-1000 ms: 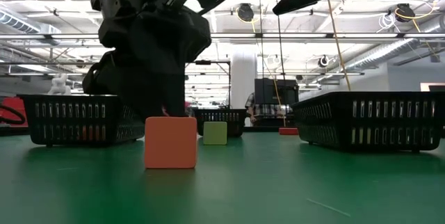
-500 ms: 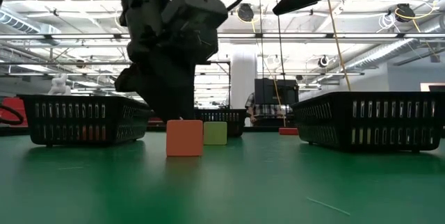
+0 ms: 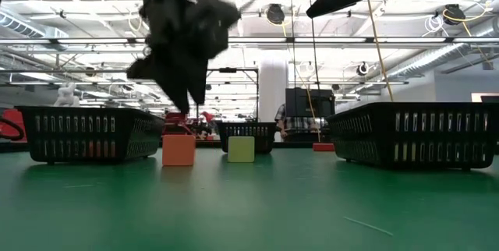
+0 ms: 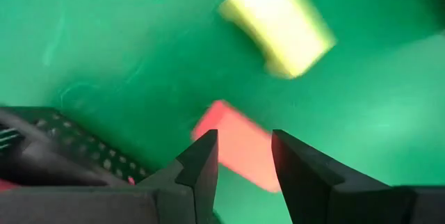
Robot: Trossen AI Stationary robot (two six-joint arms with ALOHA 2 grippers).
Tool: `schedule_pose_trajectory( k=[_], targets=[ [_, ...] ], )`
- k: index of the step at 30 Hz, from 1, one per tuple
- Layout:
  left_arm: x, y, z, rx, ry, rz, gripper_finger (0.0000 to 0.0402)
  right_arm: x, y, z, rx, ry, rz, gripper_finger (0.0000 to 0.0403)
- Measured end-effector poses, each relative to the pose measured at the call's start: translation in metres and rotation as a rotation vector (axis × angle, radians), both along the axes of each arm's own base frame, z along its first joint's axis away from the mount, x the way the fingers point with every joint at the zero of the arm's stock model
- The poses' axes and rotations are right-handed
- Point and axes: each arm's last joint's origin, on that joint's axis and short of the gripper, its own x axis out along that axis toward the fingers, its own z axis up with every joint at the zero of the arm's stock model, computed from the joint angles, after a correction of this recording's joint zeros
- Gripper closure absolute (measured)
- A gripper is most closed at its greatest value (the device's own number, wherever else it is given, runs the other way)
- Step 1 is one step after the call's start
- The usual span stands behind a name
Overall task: Sort & place blocks by color
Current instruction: Put the orange block into the bottom left black bin
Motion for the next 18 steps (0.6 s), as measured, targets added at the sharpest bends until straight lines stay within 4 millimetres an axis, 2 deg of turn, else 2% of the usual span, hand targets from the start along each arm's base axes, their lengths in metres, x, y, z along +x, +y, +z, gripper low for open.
schedule_pose_trajectory(
  k=[2,7,14,18],
  targets=[
    [-0.004,0.001,0.010,-0.007,-0.019,0.015,0.0266,0.000,0.000,0.000,0.000,0.000,0.000,0.0179],
    [-0.004,-0.001,0.018,0.004,-0.077,-0.040,0.0266,0.000,0.000,0.000,0.000,-0.001,0.000,0.0179],
    [0.000,-0.018,0.019,0.106,-0.179,-0.403,0.0266,0.000,0.000,0.000,-0.002,0.001,0.002,0.0179],
    [0.002,-0.031,0.022,0.153,-0.250,-0.553,0.0260,0.000,0.000,0.000,-0.010,0.005,0.006,0.0179]
  ],
)
